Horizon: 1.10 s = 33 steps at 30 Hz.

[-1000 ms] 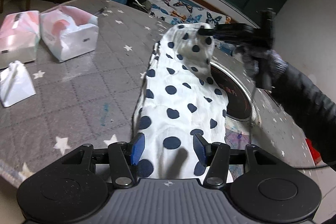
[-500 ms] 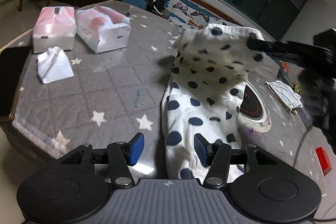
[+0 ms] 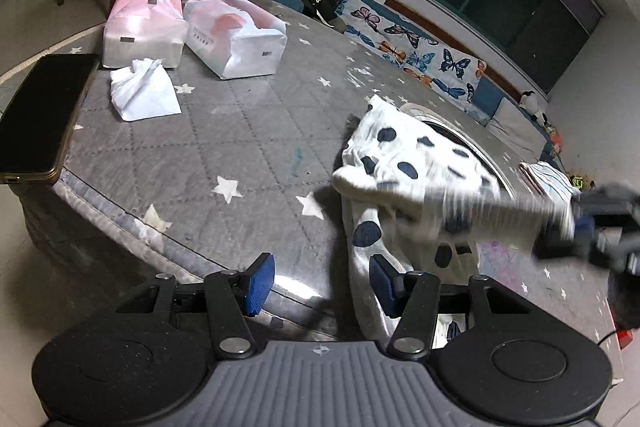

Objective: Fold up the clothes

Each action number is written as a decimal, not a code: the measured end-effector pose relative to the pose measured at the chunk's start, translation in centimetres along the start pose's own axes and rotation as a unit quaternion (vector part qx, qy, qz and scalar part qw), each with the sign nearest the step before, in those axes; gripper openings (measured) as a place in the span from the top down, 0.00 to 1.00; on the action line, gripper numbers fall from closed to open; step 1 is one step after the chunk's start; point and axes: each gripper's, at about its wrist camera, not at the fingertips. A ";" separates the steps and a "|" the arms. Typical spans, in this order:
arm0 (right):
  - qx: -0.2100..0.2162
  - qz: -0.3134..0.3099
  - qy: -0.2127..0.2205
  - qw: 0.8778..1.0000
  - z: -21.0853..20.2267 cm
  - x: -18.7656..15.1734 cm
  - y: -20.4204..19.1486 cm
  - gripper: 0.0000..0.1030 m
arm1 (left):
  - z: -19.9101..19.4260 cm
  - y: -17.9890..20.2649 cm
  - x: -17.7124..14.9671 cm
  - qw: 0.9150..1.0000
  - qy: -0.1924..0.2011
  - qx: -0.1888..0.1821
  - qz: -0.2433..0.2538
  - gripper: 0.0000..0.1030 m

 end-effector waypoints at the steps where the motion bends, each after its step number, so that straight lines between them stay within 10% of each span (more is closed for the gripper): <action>1: 0.001 -0.017 -0.005 1.000 0.1 -0.6 -0.7 0.89 | -0.1 0.0 0.0 1.000 0.001 -0.001 0.000 0.46; 11: -0.012 -0.007 0.054 0.998 -1.2 0.7 -1.0 0.89 | 1.1 0.3 -0.3 1.000 -0.006 -0.012 0.007 0.46; 20: 0.033 -0.051 -0.053 0.997 2.0 -3.4 -3.4 0.80 | -1.0 -0.3 0.3 1.000 0.024 0.002 0.005 0.46; 23: 0.054 -0.039 -0.045 0.997 0.9 -2.8 -3.0 0.54 | -2.4 0.4 0.5 0.999 0.043 0.000 0.014 0.46; 26: 0.069 -0.044 -0.031 0.996 0.1 -2.1 -3.3 0.55 | -3.2 1.8 0.8 0.998 0.057 -0.013 0.032 0.46; 33: -0.022 -0.048 -0.028 0.998 2.9 0.0 -2.7 0.61 | -2.9 3.8 -0.3 0.996 0.040 -0.048 0.063 0.47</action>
Point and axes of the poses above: each gripper's, at about its wrist camera, not at the fingertips, and z roughly the way its jaws point, y to its right, x to its top, and after that the axes turned 10 degrees about -x, right-handed
